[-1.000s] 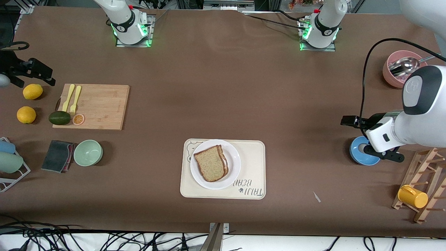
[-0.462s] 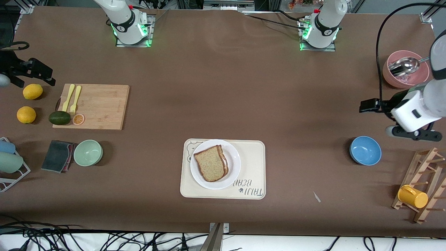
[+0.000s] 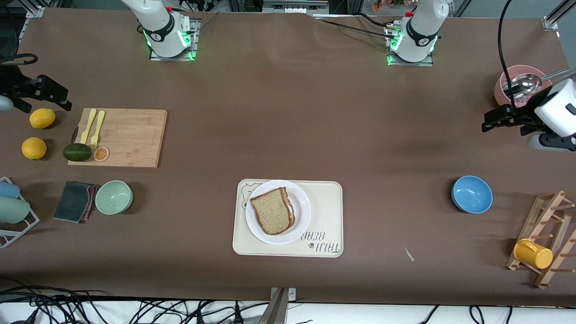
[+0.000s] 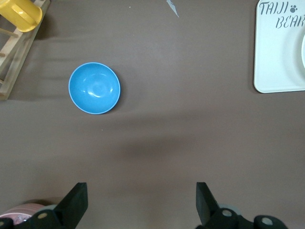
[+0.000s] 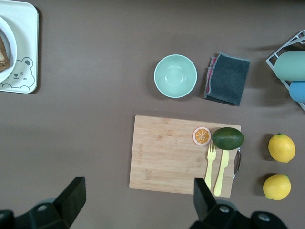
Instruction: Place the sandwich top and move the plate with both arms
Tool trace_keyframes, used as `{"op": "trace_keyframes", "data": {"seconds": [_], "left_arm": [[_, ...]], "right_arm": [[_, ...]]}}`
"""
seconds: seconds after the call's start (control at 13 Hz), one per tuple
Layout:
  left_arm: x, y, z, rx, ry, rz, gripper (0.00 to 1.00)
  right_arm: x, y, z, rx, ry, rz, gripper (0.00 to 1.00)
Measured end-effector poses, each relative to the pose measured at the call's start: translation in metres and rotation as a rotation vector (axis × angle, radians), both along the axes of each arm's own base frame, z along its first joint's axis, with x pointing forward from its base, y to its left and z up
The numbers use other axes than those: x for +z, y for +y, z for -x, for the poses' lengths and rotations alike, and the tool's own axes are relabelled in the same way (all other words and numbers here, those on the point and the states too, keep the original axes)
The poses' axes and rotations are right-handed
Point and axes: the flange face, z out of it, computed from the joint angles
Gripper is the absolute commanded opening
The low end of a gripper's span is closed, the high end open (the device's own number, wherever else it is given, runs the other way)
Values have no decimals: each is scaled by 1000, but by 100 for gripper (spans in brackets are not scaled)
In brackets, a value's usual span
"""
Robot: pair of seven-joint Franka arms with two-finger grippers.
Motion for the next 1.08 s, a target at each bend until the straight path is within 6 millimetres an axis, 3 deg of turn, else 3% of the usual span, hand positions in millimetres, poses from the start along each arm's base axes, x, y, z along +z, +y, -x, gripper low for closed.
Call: {"op": "trace_keyframes", "data": {"seconds": [0.15, 1.08], "left_arm": [[-12, -1, 13, 0, 3, -1, 100], [9, 8, 26, -5, -81, -67, 100]], "right_arm": [[0, 0, 0, 0, 0, 0, 100], [0, 0, 0, 0, 0, 0, 100]]}}
